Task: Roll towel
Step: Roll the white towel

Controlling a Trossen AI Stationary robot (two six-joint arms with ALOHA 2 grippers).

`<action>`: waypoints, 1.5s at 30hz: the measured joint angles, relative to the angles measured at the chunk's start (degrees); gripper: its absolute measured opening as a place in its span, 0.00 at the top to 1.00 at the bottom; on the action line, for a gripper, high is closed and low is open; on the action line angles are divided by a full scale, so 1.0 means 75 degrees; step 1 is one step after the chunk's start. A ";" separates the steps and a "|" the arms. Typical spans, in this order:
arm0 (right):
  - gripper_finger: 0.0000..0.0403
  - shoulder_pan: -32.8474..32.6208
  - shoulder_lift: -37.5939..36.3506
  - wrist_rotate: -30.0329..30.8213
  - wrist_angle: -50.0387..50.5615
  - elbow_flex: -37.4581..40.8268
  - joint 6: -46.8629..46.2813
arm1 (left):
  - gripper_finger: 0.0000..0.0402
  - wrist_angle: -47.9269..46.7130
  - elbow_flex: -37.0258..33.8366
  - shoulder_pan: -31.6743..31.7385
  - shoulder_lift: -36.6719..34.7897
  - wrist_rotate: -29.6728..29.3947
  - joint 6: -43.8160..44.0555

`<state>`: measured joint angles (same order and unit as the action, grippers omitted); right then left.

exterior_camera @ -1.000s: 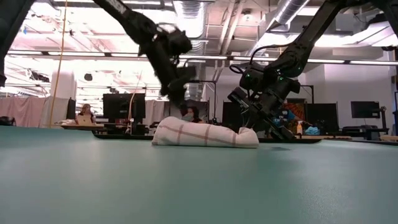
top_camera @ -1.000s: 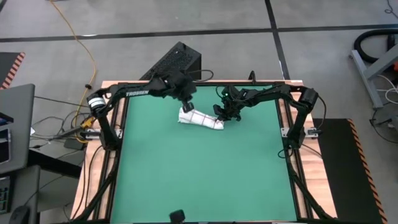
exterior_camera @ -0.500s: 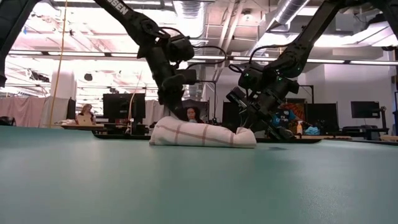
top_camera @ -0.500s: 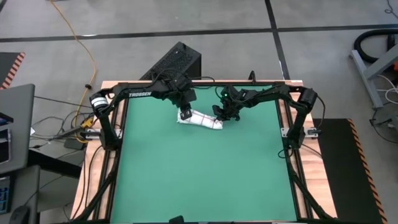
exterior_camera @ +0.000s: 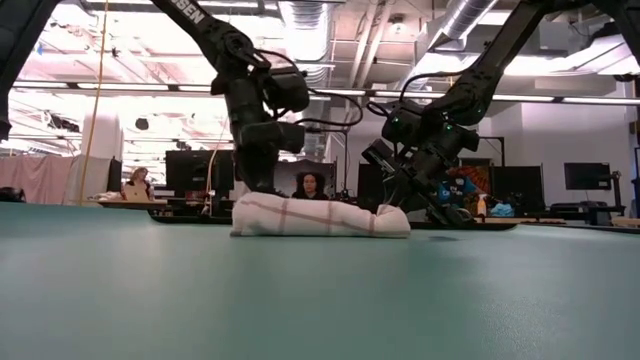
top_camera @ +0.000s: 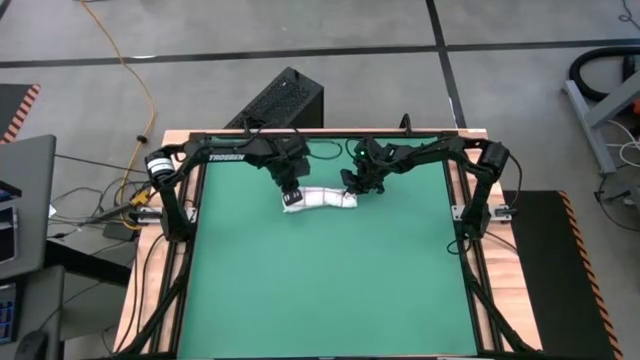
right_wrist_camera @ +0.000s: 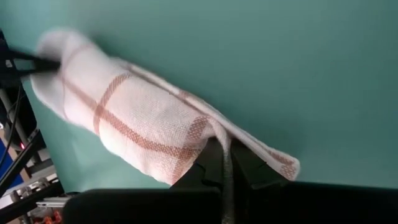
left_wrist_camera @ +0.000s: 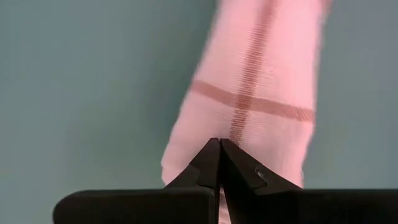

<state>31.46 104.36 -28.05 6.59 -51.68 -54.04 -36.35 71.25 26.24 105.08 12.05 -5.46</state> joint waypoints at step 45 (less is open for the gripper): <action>0.79 0.0764 -0.0956 0.0802 -0.0049 0.0017 0.1729 | 1.00 0.2076 -0.1607 -0.2267 -0.0035 -0.0076 0.1502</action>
<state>37.19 97.18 -22.04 6.22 -51.55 -41.08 -20.78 59.20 9.23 104.81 11.48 5.80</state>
